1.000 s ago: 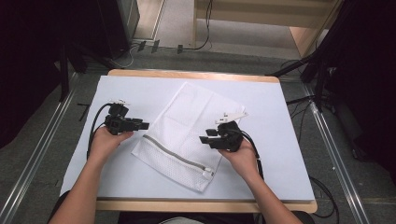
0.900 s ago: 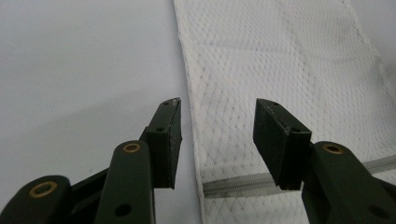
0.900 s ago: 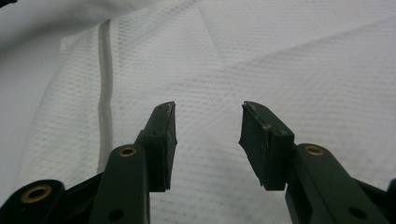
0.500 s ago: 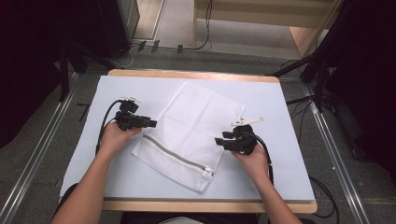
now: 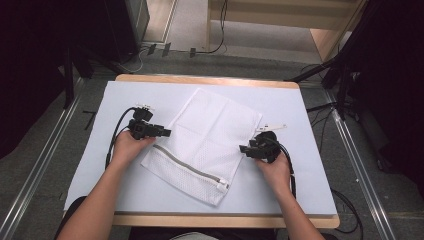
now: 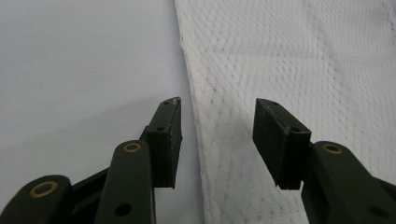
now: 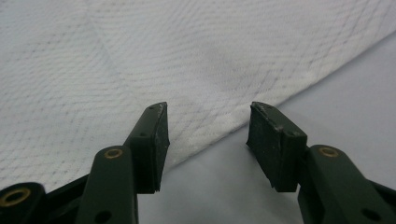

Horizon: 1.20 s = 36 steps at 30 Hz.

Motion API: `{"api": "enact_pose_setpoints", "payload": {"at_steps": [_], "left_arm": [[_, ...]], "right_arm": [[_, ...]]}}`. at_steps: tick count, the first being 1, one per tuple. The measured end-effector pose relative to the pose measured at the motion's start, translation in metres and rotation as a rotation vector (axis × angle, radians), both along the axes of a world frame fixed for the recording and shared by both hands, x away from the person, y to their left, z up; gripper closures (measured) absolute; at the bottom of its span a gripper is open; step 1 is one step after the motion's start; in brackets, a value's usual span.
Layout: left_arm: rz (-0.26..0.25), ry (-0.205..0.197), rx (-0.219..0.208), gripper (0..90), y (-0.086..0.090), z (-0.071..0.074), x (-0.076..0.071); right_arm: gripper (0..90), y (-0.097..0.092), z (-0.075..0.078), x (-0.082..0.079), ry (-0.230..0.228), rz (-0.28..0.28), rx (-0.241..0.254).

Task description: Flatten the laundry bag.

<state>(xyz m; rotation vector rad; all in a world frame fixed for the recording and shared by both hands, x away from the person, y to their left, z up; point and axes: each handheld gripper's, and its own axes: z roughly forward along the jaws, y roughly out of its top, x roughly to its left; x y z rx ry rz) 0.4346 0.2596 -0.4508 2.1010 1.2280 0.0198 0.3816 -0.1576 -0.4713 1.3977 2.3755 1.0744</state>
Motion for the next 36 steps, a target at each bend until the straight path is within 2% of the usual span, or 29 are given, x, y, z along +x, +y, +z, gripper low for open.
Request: {"api": "enact_pose_setpoints", "payload": {"at_steps": [3,7,9,12,15,17,20,23,27,32,36], "left_arm": [[-0.006,-0.004,0.0,55.8,-0.002,-0.001,-0.002],[-0.02,0.005,-0.008,63.1,-0.007,-0.002,-0.004],[-0.024,0.026,-0.014,69.7,-0.01,-0.002,-0.005],[-0.019,0.018,0.011,76.4,-0.013,-0.002,-0.005],[-0.016,0.038,0.007,85.3,-0.013,-0.003,-0.005],[-0.016,0.045,0.009,88.4,-0.014,-0.003,-0.005],[-0.023,0.031,0.02,88.8,-0.016,0.001,-0.005],[-0.023,0.023,0.002,89.1,-0.016,0.004,-0.006],[-0.024,0.031,-0.003,89.1,-0.013,0.005,-0.008],[-0.008,0.026,-0.037,89.0,-0.006,0.008,-0.014],[-0.002,0.026,-0.038,89.0,-0.001,0.01,-0.021]], "right_arm": [[50.0,0.005,0.0,0.0,-0.011,0.008,-0.001],[56.5,0.012,0.0,-0.001,-0.035,0.021,-0.038],[61.9,0.014,0.0,-0.002,-0.048,0.012,-0.059],[72.2,0.014,0.0,-0.001,-0.058,-0.001,-0.082],[81.3,0.013,0.001,0.002,-0.045,-0.021,-0.089],[87.8,0.012,0.001,0.004,-0.025,-0.023,-0.071],[89.5,0.015,0.003,0.008,0.003,-0.026,-0.067],[90.0,0.016,0.005,0.015,0.029,-0.018,-0.063],[90.0,0.016,0.006,0.02,0.04,-0.016,-0.053],[90.0,0.014,0.007,0.026,0.04,-0.024,-0.023],[90.0,0.016,0.009,0.032,0.047,-0.014,-0.019]]}}
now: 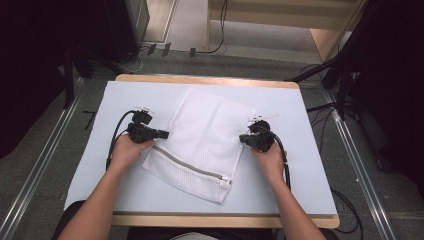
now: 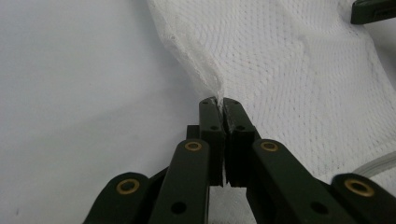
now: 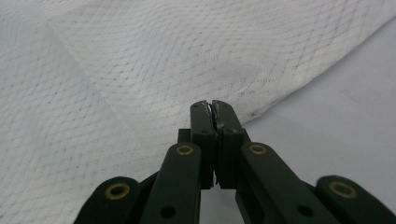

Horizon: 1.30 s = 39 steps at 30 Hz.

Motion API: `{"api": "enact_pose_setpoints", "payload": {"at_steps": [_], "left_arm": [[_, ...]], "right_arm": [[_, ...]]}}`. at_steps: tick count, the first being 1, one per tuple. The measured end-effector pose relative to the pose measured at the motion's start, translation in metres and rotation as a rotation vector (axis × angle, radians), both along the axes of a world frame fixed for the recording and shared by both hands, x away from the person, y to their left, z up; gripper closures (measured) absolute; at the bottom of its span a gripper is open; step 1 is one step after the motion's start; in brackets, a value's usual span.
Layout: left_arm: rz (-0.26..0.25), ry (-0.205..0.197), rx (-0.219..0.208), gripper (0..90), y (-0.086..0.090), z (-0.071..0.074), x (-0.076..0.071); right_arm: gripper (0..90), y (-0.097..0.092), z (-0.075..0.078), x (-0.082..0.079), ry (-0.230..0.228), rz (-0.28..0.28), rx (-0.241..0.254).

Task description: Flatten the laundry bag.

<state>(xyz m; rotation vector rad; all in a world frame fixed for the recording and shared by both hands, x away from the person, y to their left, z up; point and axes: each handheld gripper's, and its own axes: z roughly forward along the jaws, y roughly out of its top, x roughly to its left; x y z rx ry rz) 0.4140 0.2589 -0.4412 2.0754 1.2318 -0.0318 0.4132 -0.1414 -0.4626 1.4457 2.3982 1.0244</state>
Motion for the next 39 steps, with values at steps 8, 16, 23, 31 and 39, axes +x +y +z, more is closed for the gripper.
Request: {"api": "enact_pose_setpoints", "payload": {"at_steps": [8,16,23,31,39], "left_arm": [[0.02,0.006,-0.022,88.9,0.012,0.001,-0.017],[0.033,-0.002,-0.013,88.6,0.016,0.002,-0.033],[0.041,-0.001,-0.014,87.8,0.018,0.0,-0.042],[0.043,0.008,-0.023,87.2,0.018,-0.002,-0.045],[0.081,0.007,0.01,86.1,0.022,-0.01,-0.033]], "right_arm": [[90.0,0.009,0.003,0.014,0.01,0.022,0.032],[90.0,0.019,0.005,0.029,0.007,0.047,0.028],[90.0,0.023,0.006,0.041,0.008,0.061,0.033],[90.0,0.027,0.006,0.053,-0.005,0.071,0.019],[89.6,0.024,0.002,0.059,0.008,0.059,0.037]]}}
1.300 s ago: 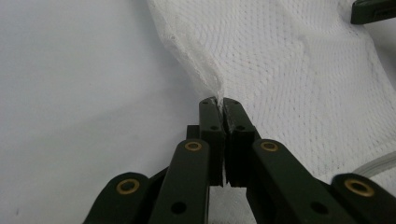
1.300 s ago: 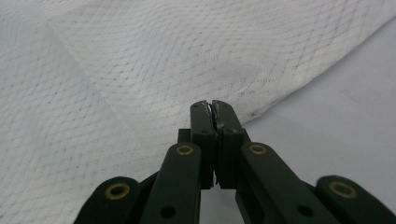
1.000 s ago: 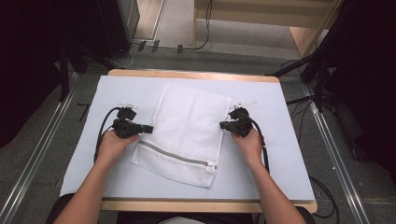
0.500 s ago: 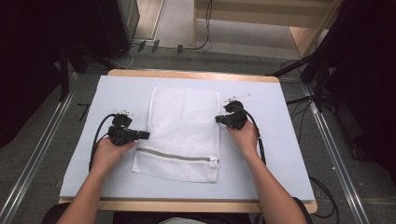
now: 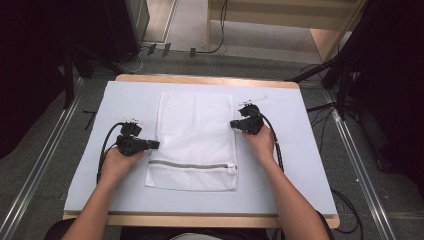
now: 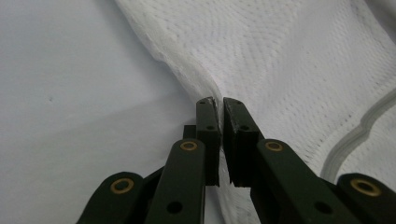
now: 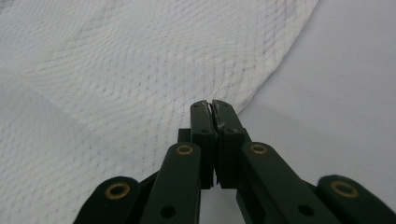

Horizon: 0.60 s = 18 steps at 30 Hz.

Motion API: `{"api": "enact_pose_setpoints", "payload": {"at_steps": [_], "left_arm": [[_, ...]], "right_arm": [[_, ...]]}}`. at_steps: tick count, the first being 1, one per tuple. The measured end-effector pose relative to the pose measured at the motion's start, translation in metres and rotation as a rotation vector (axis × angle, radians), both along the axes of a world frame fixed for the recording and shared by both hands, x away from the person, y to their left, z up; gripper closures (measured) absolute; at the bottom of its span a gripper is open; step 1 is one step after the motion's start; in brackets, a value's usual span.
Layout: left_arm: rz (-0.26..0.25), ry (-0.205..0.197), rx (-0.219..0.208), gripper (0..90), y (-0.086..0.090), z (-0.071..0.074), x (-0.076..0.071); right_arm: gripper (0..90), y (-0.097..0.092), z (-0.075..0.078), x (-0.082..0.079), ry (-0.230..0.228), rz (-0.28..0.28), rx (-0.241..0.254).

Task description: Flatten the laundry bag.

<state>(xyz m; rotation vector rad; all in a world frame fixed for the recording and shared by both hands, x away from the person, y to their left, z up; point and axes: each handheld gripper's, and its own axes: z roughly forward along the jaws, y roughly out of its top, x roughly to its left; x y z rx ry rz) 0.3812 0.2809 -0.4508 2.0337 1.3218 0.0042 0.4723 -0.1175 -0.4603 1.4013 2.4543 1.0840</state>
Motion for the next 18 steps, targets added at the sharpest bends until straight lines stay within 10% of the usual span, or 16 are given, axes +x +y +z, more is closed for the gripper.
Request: {"api": "enact_pose_setpoints", "payload": {"at_steps": [18], "left_arm": [[-0.01,-0.043,-0.046,54.1,0.011,0.02,-0.004]], "right_arm": [[62.6,-0.013,0.012,-0.019,-0.021,0.034,0.069]]}}
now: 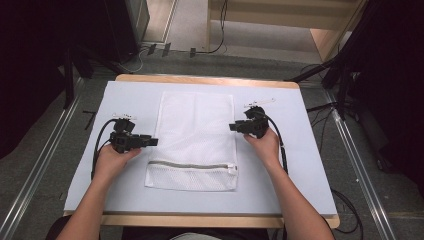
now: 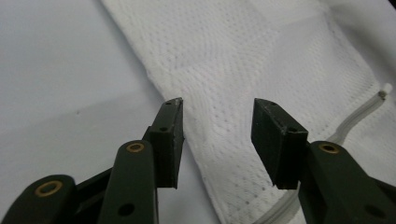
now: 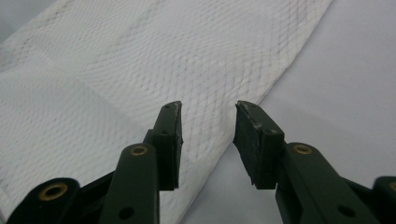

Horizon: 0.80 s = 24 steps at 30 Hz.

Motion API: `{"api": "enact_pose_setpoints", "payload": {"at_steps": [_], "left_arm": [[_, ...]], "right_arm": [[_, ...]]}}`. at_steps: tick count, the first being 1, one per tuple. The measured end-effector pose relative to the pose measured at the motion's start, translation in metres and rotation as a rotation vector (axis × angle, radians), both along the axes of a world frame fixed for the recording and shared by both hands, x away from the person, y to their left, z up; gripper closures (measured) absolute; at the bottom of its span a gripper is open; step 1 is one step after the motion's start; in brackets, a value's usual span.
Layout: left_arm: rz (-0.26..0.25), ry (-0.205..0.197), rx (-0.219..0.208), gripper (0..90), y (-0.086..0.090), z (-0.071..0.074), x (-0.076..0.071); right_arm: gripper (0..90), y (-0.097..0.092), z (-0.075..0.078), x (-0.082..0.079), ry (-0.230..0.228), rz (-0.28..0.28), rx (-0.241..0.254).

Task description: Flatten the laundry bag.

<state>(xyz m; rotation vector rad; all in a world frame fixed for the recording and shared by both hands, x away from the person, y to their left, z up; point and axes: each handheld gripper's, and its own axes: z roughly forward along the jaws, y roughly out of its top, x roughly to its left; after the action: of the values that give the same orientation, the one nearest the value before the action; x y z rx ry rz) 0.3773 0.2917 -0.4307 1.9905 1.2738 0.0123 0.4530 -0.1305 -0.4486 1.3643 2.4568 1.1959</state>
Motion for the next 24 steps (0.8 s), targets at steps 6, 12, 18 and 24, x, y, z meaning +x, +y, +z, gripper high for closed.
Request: {"api": "enact_pose_setpoints", "payload": {"at_steps": [6,12,18,24], "left_arm": [[-0.035,-0.017,-0.005,48.8,-0.011,0.005,0.001],[-0.073,-0.025,0.003,45.7,-0.025,0.009,-0.001],[-0.118,-0.035,0.012,44.7,-0.04,0.011,0.0],[-0.145,-0.03,0.019,44.4,-0.05,0.01,0.003]], "right_arm": [[59.8,-0.005,0.004,-0.012,-0.016,0.02,0.003],[58.6,-0.008,0.007,-0.022,-0.037,0.037,0.011],[57.5,-0.011,0.01,-0.034,-0.043,0.052,0.011],[55.9,-0.015,0.013,-0.047,-0.063,0.067,0.014]]}}
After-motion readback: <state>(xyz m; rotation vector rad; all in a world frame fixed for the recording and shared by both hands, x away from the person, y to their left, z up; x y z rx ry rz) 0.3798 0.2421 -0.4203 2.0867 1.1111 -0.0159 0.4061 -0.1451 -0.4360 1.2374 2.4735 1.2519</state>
